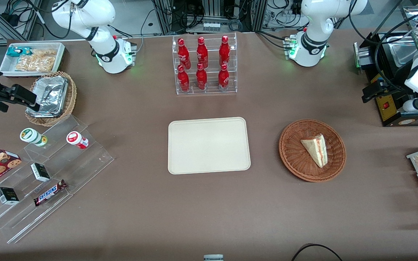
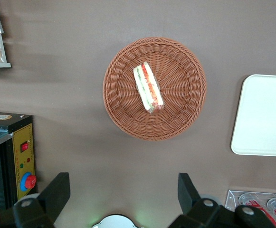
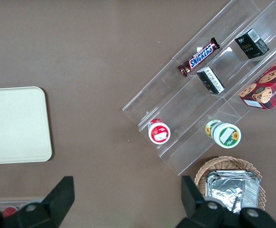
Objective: Place sandwich from basket to tray
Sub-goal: 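Move the left gripper over the wicker basket toward the sandwich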
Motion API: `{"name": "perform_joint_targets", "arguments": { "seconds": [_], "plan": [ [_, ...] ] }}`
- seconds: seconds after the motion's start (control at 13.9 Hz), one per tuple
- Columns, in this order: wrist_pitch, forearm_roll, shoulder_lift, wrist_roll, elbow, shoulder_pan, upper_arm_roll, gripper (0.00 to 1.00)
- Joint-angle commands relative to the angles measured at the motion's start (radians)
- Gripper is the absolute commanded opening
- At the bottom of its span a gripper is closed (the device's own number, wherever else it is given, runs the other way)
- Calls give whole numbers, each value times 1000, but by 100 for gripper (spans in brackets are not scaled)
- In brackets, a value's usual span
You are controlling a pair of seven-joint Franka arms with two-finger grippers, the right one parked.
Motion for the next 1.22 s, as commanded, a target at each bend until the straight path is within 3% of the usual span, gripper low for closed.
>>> {"name": "perform_joint_targets", "arguments": {
  "seconds": [0.0,0.5,1.15],
  "plan": [
    [18,7,8,13,1,-15,-9,100],
    [93,9,26,13,-144,-35,-20,100],
    [617,9,51,7,-563,-52,-20,100]
  ]
}}
